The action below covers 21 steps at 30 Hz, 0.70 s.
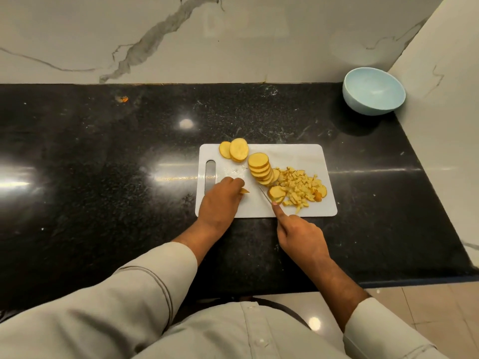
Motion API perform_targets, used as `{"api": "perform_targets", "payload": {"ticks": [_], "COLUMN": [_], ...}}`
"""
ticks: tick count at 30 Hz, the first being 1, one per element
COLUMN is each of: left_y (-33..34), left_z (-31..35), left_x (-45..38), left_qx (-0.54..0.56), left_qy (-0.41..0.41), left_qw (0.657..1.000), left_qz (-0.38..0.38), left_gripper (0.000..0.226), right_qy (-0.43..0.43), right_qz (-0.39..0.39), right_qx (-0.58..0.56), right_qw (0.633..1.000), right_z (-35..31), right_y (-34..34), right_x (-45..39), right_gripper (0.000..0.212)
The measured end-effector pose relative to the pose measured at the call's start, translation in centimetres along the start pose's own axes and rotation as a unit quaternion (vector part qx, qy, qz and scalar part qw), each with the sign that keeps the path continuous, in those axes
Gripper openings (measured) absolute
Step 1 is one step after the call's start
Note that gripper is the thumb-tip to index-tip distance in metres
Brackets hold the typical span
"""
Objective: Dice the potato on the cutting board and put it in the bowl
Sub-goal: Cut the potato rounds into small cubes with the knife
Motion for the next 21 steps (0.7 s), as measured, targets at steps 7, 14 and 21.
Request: {"api": "perform_targets", "payload": {"ticks": [7, 14, 21], "left_y": [0.4, 0.4, 0.5], "left_z": [-0.8, -1.8, -0.3], "left_x": [0.9, -0.2, -0.5], "left_qx": [0.009, 0.017, 0.006], "left_qy": [0.003, -0.071, -0.013], "left_qw": [1.0, 0.997, 0.997], "left_qz": [-0.022, -0.025, -0.073], "left_gripper": [0.023, 0.015, 0.026], "right_qy": [0.0, 0.018, 0.044], "right_qz": [0.064, 0.076, 0.091], "right_qx": [-0.066, -0.089, -0.11], "right_qw": [0.996, 0.993, 0.989], "right_z": [-2.6, -3.7, -3.7], "right_y": [0.3, 0.2, -0.5], "right_x": [0.8, 0.0, -0.6], "right_gripper": [0.055, 0.055, 0.051]}}
Point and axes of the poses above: each hand's wrist, its own x-axis away from the middle knuckle, its own y-axis out of the palm, z = x × y, the point moved 6 cm from there along -x, towards the middle knuckle, and after that the axes turned 15 degrees about -y, right-handed, at the moved point
